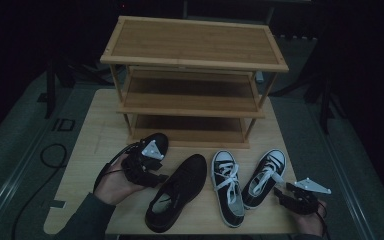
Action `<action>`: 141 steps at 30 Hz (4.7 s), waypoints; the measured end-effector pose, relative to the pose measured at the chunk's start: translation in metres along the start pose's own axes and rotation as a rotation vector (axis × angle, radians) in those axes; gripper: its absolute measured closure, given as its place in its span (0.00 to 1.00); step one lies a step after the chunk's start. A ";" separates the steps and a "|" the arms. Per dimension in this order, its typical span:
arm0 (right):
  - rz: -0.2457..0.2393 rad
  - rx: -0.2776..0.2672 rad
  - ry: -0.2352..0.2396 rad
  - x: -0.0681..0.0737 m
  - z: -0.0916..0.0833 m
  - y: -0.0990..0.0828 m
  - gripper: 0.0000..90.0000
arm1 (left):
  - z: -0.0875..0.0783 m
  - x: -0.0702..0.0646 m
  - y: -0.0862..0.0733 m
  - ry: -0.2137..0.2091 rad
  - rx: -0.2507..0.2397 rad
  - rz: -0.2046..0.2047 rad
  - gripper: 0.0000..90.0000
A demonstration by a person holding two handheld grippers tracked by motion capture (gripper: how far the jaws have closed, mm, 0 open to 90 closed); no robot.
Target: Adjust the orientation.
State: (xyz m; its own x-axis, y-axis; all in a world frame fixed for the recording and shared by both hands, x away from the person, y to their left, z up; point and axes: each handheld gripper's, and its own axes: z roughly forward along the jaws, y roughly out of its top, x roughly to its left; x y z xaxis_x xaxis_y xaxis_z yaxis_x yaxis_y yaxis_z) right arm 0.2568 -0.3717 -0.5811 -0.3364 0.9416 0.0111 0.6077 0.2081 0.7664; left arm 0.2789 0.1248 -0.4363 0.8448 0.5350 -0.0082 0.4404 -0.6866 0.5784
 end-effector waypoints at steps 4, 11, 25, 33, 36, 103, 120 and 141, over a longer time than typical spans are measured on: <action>0.001 0.000 0.000 0.000 0.000 0.000 0.47 | 0.005 -0.002 -0.001 -0.011 0.011 0.009 0.62; 0.000 0.000 0.000 0.000 0.000 0.000 0.47 | 0.013 -0.005 -0.004 -0.023 0.028 0.007 0.65; 0.000 0.001 0.000 0.000 0.000 0.000 0.47 | 0.051 -0.017 -0.003 0.033 0.129 -0.005 0.78; 0.000 0.001 0.000 0.000 0.000 0.000 0.47 | 0.049 -0.015 -0.007 0.046 0.083 -0.058 0.96; -0.001 0.000 0.000 0.000 0.000 0.000 0.47 | 0.047 -0.012 -0.009 0.058 0.083 -0.067 0.96; 0.002 0.000 -0.002 0.000 0.000 0.000 0.46 | 0.016 0.044 -0.063 0.217 0.037 -0.275 0.51; 0.001 0.001 -0.002 0.000 0.000 0.000 0.46 | 0.021 0.046 -0.061 0.192 0.086 -0.278 0.82; 0.001 0.001 0.000 0.000 0.000 0.000 0.46 | 0.001 0.046 -0.057 0.233 0.012 -0.292 0.95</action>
State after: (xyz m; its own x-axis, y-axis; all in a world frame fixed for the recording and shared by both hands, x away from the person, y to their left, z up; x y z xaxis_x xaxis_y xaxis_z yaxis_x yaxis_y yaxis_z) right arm 0.2568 -0.3717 -0.5811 -0.3356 0.9419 0.0118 0.6088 0.2073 0.7657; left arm 0.2936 0.1880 -0.4705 0.5920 0.8058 0.0149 0.6572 -0.4933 0.5698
